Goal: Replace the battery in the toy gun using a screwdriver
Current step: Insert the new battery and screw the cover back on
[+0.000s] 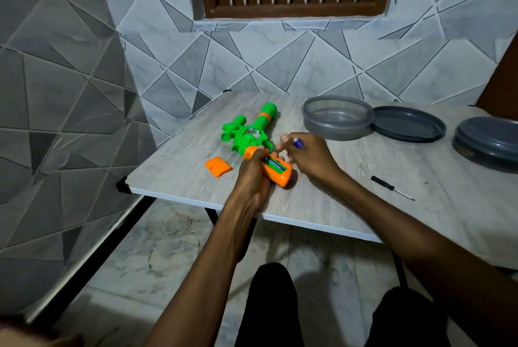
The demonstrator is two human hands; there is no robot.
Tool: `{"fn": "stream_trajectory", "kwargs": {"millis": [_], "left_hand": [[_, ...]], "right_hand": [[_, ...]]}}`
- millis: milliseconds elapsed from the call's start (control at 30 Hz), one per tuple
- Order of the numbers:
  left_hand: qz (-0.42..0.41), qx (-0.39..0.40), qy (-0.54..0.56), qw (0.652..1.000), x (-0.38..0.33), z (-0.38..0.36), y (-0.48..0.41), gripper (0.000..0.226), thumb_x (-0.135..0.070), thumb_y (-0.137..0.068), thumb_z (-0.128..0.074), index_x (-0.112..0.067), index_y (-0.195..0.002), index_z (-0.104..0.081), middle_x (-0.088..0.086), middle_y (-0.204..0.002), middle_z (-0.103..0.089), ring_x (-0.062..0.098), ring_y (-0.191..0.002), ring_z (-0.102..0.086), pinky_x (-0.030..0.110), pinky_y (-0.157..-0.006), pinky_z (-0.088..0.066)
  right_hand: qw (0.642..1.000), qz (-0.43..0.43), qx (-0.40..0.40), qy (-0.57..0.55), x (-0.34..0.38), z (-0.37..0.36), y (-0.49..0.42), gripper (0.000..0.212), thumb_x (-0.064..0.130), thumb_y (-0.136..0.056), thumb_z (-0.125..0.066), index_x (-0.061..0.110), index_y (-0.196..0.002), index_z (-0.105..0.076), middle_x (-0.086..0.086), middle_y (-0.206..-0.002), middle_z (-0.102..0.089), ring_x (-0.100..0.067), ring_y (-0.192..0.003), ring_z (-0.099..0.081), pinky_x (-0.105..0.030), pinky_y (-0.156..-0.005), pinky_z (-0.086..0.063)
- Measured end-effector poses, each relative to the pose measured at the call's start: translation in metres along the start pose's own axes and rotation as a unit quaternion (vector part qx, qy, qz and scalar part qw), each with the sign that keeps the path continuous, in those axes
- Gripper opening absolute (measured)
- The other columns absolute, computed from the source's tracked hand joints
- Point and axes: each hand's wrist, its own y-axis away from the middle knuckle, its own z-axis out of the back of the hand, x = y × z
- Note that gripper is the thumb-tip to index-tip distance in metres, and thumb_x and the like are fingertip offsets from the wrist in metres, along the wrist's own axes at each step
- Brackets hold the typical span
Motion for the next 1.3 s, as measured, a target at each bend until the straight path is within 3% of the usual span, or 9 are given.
{"fn": "stream_trajectory", "kwargs": {"millis": [133, 200, 267, 433, 633, 800, 933, 1133, 1300], "left_hand": [[0.01, 0.0, -0.003, 1.0, -0.001, 0.002, 0.001, 0.02, -0.01, -0.098, -0.044, -0.005, -0.117, -0.047, 0.013, -0.089, -0.058, 0.022, -0.079, -0.061, 0.037, -0.078, -0.054], [0.016, 0.002, 0.001, 1.0, -0.001, 0.001, 0.002, 0.021, -0.01, -0.098, -0.045, -0.003, -0.118, -0.047, 0.014, -0.089, -0.057, 0.024, -0.08, -0.062, 0.039, -0.08, -0.055], [0.012, -0.001, 0.008, 1.0, -0.001, 0.001, 0.002, 0.021, -0.009, -0.098, -0.045, -0.003, -0.118, -0.047, 0.014, -0.089, -0.056, 0.023, -0.079, -0.061, 0.038, -0.08, -0.054], [0.012, 0.0, 0.014, 1.0, -0.002, 0.0, 0.003, 0.011, -0.007, -0.098, -0.044, -0.005, -0.106, -0.052, 0.014, -0.089, -0.058, 0.021, -0.077, -0.062, 0.035, -0.074, -0.053], [0.008, 0.005, 0.007, 1.0, -0.003, -0.001, 0.004, 0.014, -0.008, -0.098, -0.046, -0.005, -0.11, -0.052, 0.013, -0.086, -0.059, 0.021, -0.074, -0.062, 0.037, -0.079, -0.052], [-0.001, 0.027, 0.036, 0.999, 0.0, 0.003, 0.002, 0.019, -0.012, -0.1, -0.044, -0.001, -0.114, -0.051, 0.022, -0.106, -0.062, 0.028, -0.091, -0.064, 0.046, -0.098, -0.048], [-0.005, 0.044, 0.078, 0.996, -0.001, 0.003, 0.004, 0.027, -0.027, -0.105, -0.038, -0.004, -0.108, -0.052, 0.022, -0.098, -0.069, 0.025, -0.078, -0.072, 0.041, -0.078, -0.058], [0.011, 0.036, 0.125, 0.991, -0.006, 0.003, 0.009, 0.036, -0.032, -0.105, -0.031, -0.003, -0.107, -0.052, 0.02, -0.094, -0.068, 0.028, -0.091, -0.064, 0.046, -0.094, -0.047], [0.014, 0.043, 0.136, 0.99, -0.006, 0.006, 0.007, 0.04, -0.031, -0.106, -0.029, 0.0, -0.109, -0.053, 0.019, -0.086, -0.072, 0.026, -0.081, -0.07, 0.043, -0.087, -0.05]], "right_hand": [[0.891, -0.326, 0.129, -0.289, 0.019, 0.013, -0.002, 0.034, 0.043, -0.098, -0.046, 0.014, -0.082, -0.055, 0.001, -0.054, -0.042, -0.005, -0.035, -0.032, -0.013, -0.032, -0.019], [0.844, -0.376, 0.16, -0.347, 0.019, 0.021, -0.004, 0.026, 0.038, -0.097, -0.047, 0.016, -0.083, -0.047, 0.0, -0.056, -0.043, -0.007, -0.036, -0.035, -0.013, -0.031, -0.019], [0.842, -0.383, 0.17, -0.34, 0.019, 0.025, -0.005, 0.019, 0.03, -0.096, -0.049, 0.017, -0.083, -0.043, -0.001, -0.059, -0.043, -0.006, -0.038, -0.035, -0.014, -0.031, -0.019], [0.907, -0.316, 0.175, -0.217, 0.025, 0.031, -0.004, 0.018, 0.028, -0.098, -0.054, 0.011, -0.091, -0.052, -0.002, -0.065, -0.046, -0.005, -0.042, -0.034, -0.013, -0.032, -0.023], [0.919, -0.265, 0.19, -0.22, 0.034, 0.029, -0.005, 0.026, 0.01, -0.102, -0.034, 0.003, -0.109, -0.058, -0.009, -0.073, -0.055, -0.012, -0.055, -0.044, -0.017, -0.039, -0.032], [0.981, -0.073, 0.167, 0.059, 0.03, 0.021, -0.002, 0.015, 0.018, -0.093, -0.059, 0.009, -0.099, -0.07, -0.007, -0.075, -0.062, -0.011, -0.06, -0.051, -0.022, -0.052, -0.04], [0.96, 0.054, 0.158, 0.225, 0.03, 0.009, 0.0, 0.01, 0.029, -0.08, -0.071, 0.023, -0.089, -0.07, -0.004, -0.089, -0.069, -0.016, -0.085, -0.061, -0.028, -0.069, -0.043], [0.946, 0.066, 0.151, 0.278, 0.039, 0.0, -0.008, 0.006, 0.028, -0.079, -0.071, 0.027, -0.075, -0.068, -0.006, -0.085, -0.069, -0.025, -0.09, -0.061, -0.029, -0.067, -0.041], [0.926, 0.067, 0.229, 0.292, 0.045, 0.004, -0.008, 0.019, 0.023, -0.089, -0.062, 0.013, -0.101, -0.072, -0.011, -0.104, -0.07, -0.026, -0.1, -0.061, -0.031, -0.076, -0.041]]}}
